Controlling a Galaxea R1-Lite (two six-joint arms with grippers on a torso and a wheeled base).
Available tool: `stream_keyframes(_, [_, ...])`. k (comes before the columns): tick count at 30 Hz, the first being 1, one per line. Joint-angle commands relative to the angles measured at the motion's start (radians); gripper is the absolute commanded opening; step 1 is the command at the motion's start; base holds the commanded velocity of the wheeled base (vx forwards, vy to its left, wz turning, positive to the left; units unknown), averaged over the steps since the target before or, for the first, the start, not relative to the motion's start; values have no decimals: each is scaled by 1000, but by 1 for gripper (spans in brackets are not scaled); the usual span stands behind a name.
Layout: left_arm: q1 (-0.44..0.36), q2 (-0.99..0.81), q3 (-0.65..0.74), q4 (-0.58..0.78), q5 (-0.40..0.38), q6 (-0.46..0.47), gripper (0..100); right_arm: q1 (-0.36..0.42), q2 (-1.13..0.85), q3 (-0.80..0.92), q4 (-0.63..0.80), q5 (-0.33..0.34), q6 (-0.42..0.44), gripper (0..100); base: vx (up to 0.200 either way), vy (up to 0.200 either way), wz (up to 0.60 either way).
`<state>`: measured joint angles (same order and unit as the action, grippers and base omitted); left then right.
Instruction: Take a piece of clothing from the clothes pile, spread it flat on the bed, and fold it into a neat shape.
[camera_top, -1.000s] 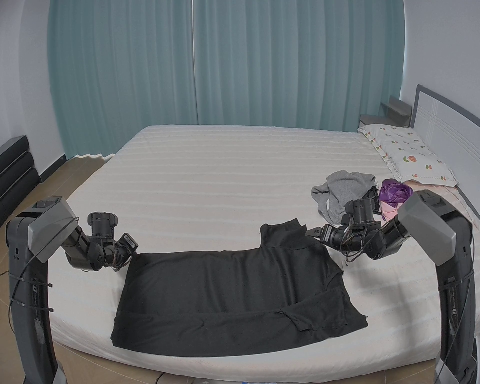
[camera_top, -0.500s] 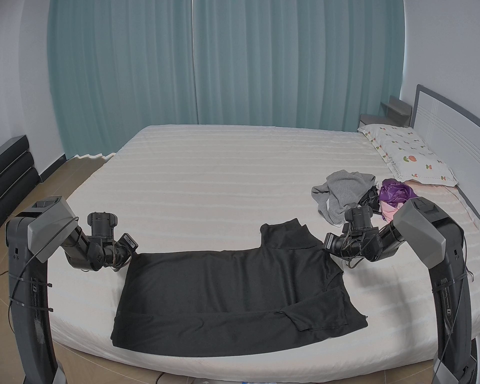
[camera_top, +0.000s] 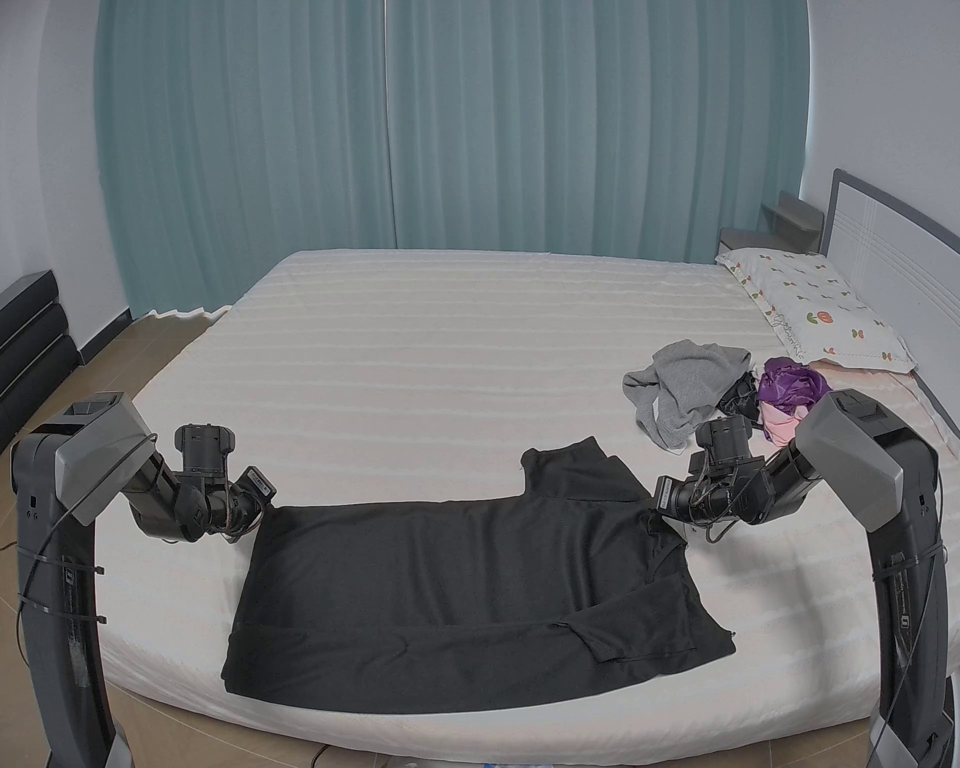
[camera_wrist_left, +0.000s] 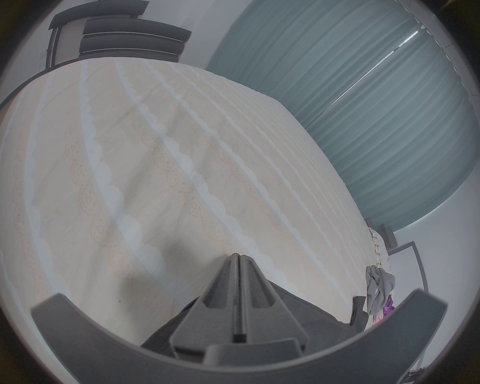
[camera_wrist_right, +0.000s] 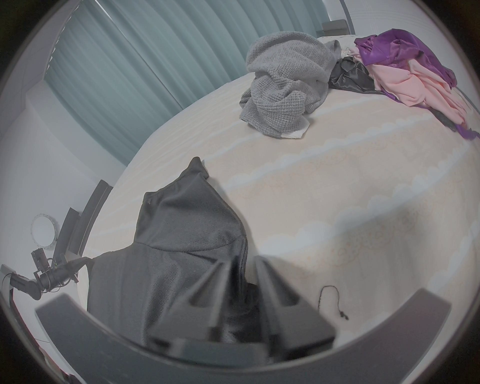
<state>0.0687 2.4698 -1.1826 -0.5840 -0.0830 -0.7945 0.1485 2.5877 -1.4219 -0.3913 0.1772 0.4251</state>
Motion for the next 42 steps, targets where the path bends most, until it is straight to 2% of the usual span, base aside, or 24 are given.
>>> stream_keyframes(1, [0, -2, 0, 0, 0, 0, 0, 3, -9, 1, -8, 1, -3, 100, 0, 0, 0])
stream_keyframes(6, [0, -2, 0, 0, 0, 0, 0, 0, -6, -51, -17, 11, 18, 100, 0, 0, 0])
stream_keyframes(10, [0, 0, -2, 0, 2, 3, 0, 8, 32, -112, -15, 24, 80, 100, 0, 0, 0])
stream_keyframes(17, [0, -3, 0, 0, 0, -3, 0, 11, 124, -241, -9, 30, 100, 100, 0, 0, 0])
stream_keyframes(24, [0, -3, -2, 0, 0, -3, 0, 23, 138, -261, -14, 39, 101, 100, 0, 0, 0])
stream_keyframes(25, [0, -3, -2, 0, 0, -3, 0, 25, 138, -261, -12, 41, 100, 0, 0, 0, 0])
stream_keyframes(42, [5, -26, -2, 0, 0, 0, 0, 6, 117, -261, -63, 34, 101, 0, 0, 0, 0])
